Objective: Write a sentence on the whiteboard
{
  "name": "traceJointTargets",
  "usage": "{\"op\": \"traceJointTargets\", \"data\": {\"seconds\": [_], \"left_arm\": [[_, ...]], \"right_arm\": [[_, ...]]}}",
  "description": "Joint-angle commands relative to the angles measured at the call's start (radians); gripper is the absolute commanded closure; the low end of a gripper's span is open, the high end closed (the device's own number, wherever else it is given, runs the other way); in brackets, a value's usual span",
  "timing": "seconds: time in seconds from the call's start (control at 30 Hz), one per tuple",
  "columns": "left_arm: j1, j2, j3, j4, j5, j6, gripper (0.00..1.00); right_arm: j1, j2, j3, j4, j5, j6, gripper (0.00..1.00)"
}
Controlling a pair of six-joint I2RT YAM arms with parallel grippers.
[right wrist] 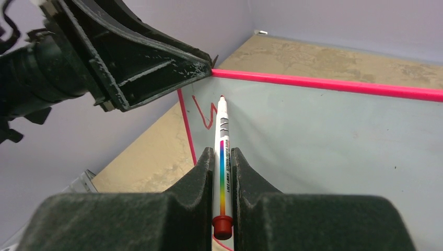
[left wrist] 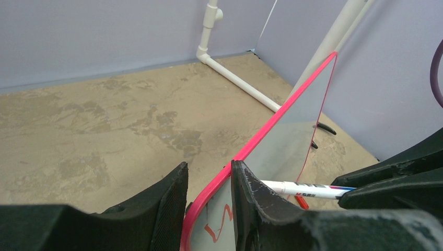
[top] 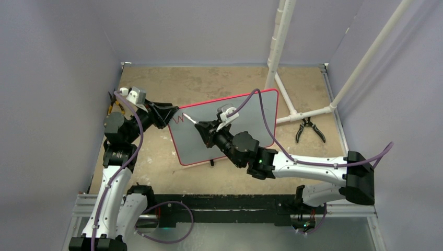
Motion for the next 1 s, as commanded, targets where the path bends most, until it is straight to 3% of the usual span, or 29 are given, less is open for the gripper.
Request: {"op": "traceJointTargets", "data": {"seconds": [0.0, 0.17, 0.97], "left_arm": [[0.0, -0.01, -0.002, 0.02, 0.024, 0.006, 0.67], [0.0, -0.009, -0.001, 0.016, 0.02, 0.006, 0.67], [0.0, -0.008, -0.001, 0.013, 0.019, 0.012, 0.67]], "right_arm": [[-0.003, -0.085, -0.02, 0.071, -0.067, -0.042, 1.0], [-0.003, -0.121, -0.057, 0.06, -0.114, -0.026, 1.0], [-0.045, -0.081, -0.092, 0.0, -0.07, 0.046, 1.0]]}}
